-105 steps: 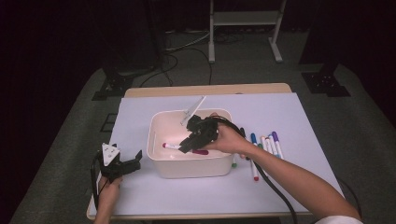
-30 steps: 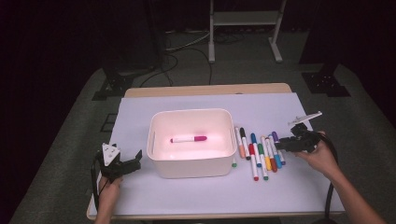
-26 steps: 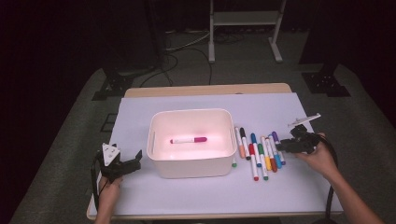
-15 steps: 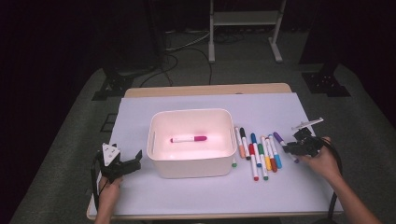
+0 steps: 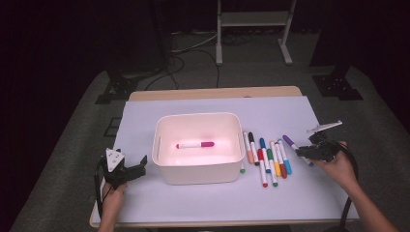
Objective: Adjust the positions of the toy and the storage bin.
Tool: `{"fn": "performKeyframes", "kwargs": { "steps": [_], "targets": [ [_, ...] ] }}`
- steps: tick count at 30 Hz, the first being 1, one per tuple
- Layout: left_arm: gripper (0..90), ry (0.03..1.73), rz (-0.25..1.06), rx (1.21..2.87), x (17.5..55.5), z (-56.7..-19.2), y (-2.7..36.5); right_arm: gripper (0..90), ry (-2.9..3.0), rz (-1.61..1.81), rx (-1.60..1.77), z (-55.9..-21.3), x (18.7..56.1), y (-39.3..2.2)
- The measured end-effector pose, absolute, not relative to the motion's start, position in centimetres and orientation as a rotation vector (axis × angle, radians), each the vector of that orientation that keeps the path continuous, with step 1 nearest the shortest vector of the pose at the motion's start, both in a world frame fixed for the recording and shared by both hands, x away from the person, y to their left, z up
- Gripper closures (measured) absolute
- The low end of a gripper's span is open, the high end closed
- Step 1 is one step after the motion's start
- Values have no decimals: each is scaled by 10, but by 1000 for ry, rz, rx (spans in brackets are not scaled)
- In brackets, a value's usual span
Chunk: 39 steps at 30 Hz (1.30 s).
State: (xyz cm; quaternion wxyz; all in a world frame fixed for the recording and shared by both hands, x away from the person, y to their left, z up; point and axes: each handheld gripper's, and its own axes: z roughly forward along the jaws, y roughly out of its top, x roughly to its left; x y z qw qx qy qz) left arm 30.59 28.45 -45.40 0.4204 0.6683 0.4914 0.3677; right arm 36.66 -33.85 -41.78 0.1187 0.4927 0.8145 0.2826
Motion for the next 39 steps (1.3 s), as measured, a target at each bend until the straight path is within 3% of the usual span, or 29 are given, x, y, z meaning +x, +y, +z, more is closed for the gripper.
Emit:
{"fn": "performKeyframes", "kwargs": {
  "steps": [23,31,39],
  "targets": [
    [0,1235,914,1675,306,-454,285,760,2510,1194,1057,-293,350,-257],
    [0,1232,915,1676,306,-454,285,759,2616,1242,891,-267,345,-217],
    [0,1228,916,1675,306,-454,285,759,2716,1240,746,-263,345,-170]
  ]
}}
